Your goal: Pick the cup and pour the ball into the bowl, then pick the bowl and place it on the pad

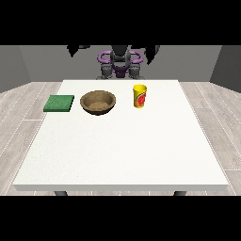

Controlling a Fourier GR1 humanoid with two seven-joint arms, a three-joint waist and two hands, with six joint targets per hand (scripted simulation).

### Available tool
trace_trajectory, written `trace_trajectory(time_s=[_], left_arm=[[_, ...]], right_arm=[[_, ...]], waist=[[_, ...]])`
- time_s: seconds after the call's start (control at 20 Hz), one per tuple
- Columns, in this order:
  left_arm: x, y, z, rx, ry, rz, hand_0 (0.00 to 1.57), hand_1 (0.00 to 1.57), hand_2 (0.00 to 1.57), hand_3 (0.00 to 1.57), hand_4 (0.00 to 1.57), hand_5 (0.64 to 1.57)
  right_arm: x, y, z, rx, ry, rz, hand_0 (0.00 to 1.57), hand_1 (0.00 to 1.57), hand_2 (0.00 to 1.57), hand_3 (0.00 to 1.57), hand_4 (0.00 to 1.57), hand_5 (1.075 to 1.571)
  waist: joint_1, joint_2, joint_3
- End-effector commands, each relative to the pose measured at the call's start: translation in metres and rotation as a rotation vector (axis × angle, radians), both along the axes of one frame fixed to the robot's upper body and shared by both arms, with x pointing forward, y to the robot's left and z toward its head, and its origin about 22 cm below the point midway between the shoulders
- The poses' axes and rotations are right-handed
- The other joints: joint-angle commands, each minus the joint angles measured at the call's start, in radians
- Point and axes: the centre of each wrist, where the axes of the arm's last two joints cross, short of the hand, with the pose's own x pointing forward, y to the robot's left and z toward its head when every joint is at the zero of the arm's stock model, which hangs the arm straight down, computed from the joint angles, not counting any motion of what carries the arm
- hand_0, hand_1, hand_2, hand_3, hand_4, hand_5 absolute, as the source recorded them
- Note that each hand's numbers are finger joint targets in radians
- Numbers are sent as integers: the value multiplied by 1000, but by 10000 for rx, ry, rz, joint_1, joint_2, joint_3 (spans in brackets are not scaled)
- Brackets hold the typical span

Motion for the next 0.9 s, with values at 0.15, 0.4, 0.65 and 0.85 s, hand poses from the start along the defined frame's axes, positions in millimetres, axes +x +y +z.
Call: trace_trajectory(time_s=[0.15, 0.4, 0.65, 0.85], left_arm=[[29, 19, -27, 619, -1244, 381, 0, 0, 0, 0, 528, 1491], [15, 16, -82, 624, -639, -31, 0, 0, 0, 0, 246, 1475], [41, 34, -99, 846, -258, 164, 0, 0, 0, 0, 0, 1441], [60, 45, -106, 664, -318, 270, 0, 0, 0, 0, 162, 1432]], right_arm=[[13, -16, -8, 10, -1103, 212, 0, 0, 0, 0, 692, 1551], [22, -62, 5, 13, -1094, -44, 0, 0, 0, 0, 676, 1555], [22, -73, -11, 86, -1051, 102, 0, 0, 0, 0, 667, 1560], [27, -77, -20, -120, -1202, -69, 0, 0, 0, 0, 672, 1562]], waist=[[-235, 1598, 3], [-196, 1554, 2], [-432, 1488, 3], [-449, 1589, 1]])
